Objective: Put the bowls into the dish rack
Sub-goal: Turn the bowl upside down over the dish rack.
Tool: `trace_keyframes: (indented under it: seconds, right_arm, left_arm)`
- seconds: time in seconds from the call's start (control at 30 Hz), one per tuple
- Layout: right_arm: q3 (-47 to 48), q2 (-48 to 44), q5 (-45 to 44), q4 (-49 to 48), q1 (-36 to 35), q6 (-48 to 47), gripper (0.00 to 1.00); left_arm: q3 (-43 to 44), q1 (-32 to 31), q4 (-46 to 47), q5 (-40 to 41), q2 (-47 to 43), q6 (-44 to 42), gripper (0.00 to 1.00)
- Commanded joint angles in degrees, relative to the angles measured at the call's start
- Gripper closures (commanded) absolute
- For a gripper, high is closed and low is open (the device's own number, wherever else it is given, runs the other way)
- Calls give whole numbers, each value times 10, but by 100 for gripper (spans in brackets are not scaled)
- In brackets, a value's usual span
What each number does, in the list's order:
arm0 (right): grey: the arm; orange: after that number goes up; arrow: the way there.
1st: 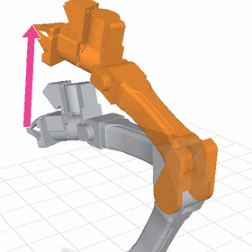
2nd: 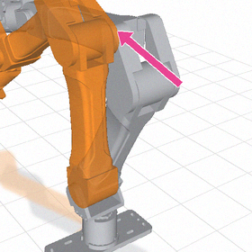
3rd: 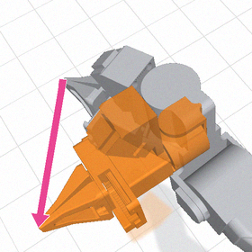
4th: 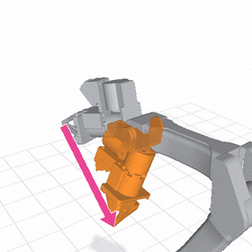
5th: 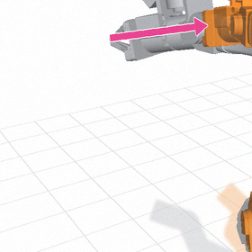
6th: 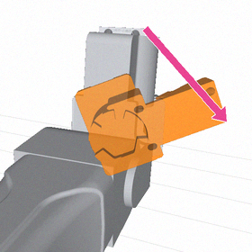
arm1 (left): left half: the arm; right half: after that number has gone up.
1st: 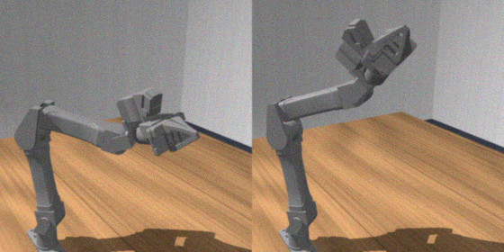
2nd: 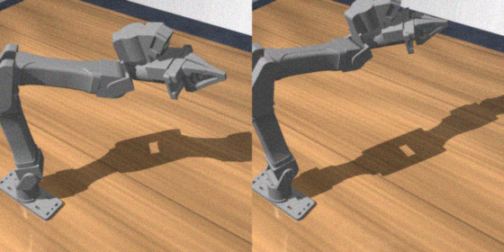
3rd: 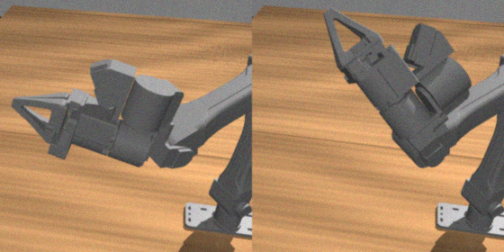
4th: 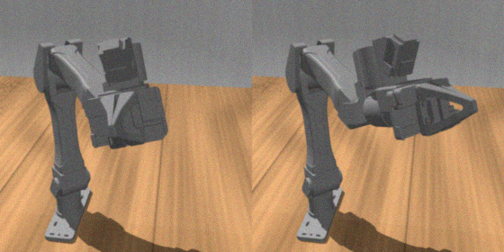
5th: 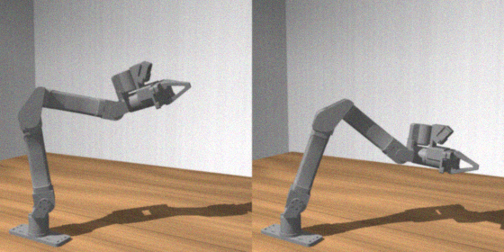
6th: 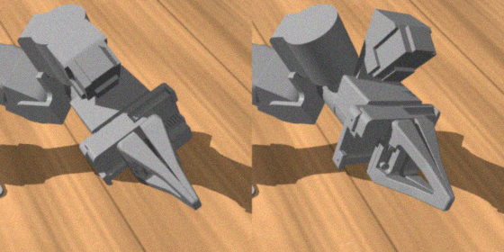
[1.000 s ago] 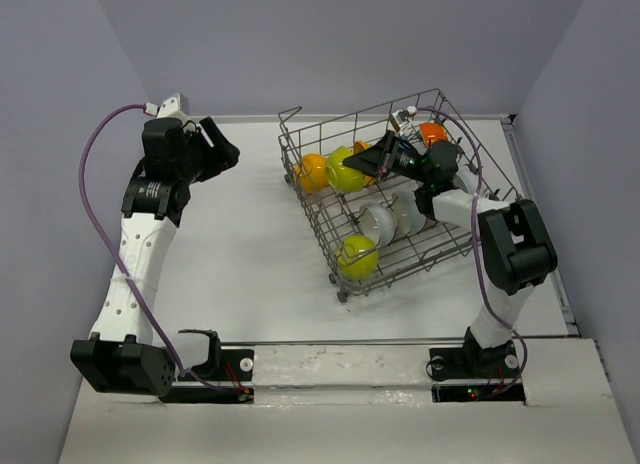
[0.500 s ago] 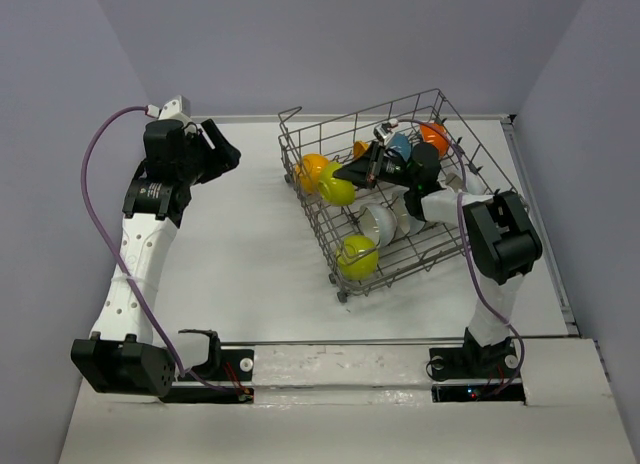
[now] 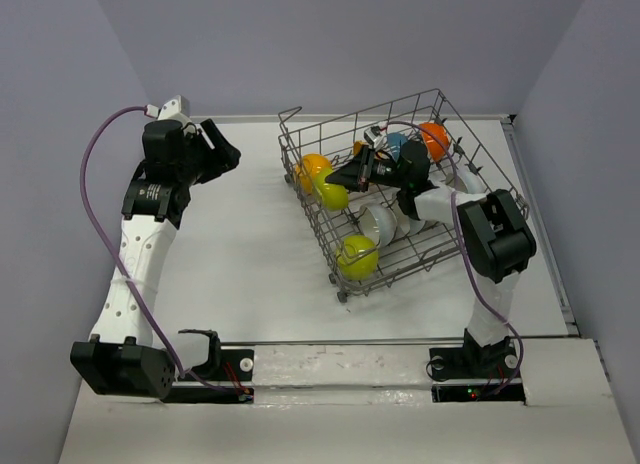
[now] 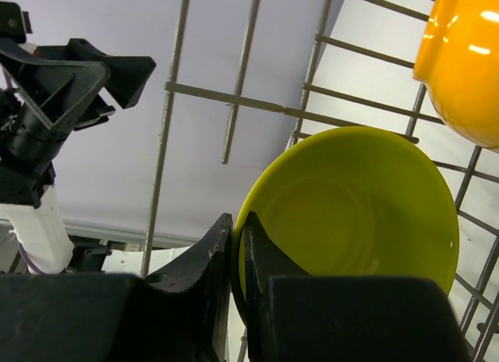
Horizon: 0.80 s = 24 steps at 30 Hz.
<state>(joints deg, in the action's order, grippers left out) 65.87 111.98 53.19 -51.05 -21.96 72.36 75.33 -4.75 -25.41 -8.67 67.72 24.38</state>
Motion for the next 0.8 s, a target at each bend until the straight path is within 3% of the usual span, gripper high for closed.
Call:
trace_keyframes:
  seconds: [0.0,0.5,0.77]
  right_arm:
    - [25,6,8,1,-7,-10,99]
    - [25,20,2,45,-12,-26,99]
    - [35,12,-19,132,-12,-80,99]
  left_arm:
    - [-8,3,23,-12,-19,-1,28]
    - [-11,4,23,-13,-22,-2,28]
    - [-11,3,23,-14,-23,-1,28]
